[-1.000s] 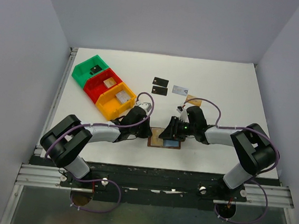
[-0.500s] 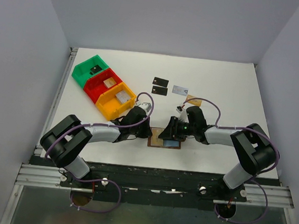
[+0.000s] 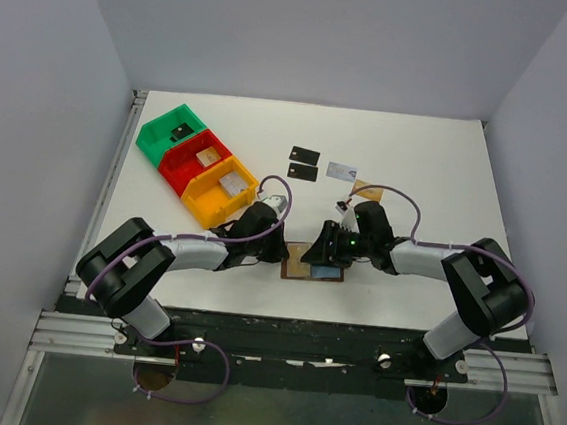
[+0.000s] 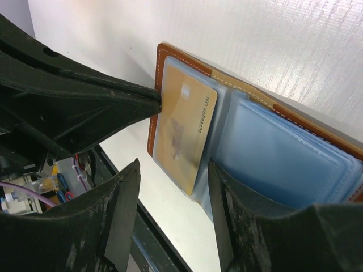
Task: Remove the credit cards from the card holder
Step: Remove the credit card from the card holder.
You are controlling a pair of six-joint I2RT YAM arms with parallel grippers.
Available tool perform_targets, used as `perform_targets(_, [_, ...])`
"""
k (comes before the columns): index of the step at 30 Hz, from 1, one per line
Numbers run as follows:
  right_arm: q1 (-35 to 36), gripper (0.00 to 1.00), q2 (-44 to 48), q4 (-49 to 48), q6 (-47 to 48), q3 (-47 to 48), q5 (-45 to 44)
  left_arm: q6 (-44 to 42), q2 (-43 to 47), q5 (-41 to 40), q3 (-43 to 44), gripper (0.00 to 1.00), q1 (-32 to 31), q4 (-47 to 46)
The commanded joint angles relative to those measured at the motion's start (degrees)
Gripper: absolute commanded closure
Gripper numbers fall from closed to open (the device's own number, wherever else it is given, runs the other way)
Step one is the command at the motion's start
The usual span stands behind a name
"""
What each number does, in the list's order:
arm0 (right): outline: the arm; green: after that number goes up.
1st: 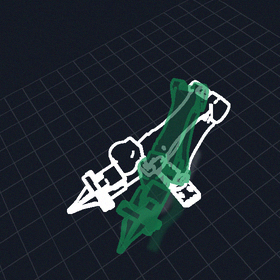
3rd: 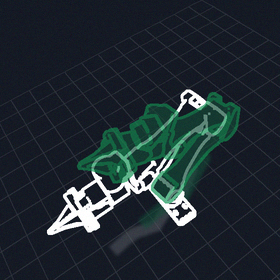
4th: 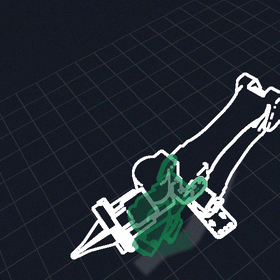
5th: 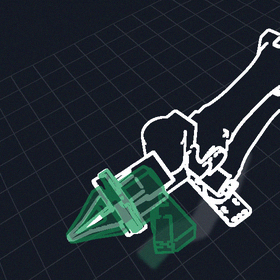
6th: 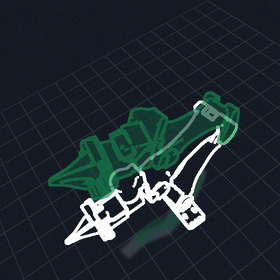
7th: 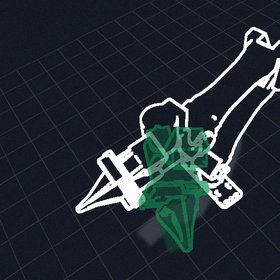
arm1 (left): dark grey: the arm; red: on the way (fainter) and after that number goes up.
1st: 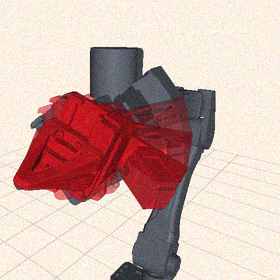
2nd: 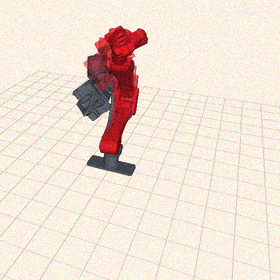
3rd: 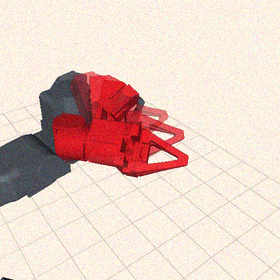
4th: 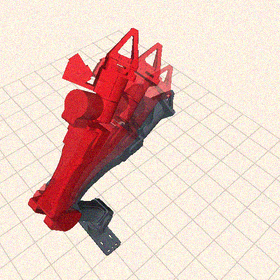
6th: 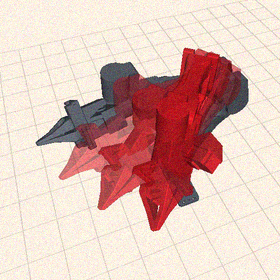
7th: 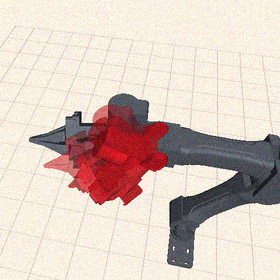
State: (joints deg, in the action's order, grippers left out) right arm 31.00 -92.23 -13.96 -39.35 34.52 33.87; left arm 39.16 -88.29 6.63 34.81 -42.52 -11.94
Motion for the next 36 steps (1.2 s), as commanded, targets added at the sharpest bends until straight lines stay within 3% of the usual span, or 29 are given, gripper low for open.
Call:
perform_targets(1, [-0.33, 0.41, -0.41, 1.75, 1.21, -1.04, -1.35, 0.13, -0.74, -1.18, -1.23, 0.97, -0.37, 1.66])
perform_targets(19, [-0.33, 0.5, -3.31, -8.36, -2.74, -2.18, 5.15, 0.13, -1.27, -0.04, -1.41, 0.97, -0.46, 0.61])
perform_targets(36, [-0.33, 0.87, -5.77, -11.36, -4.68, -2.36, 5.77, 0.04, 0.57, -0.66, -1.85, 0.92, -0.63, 1.66])
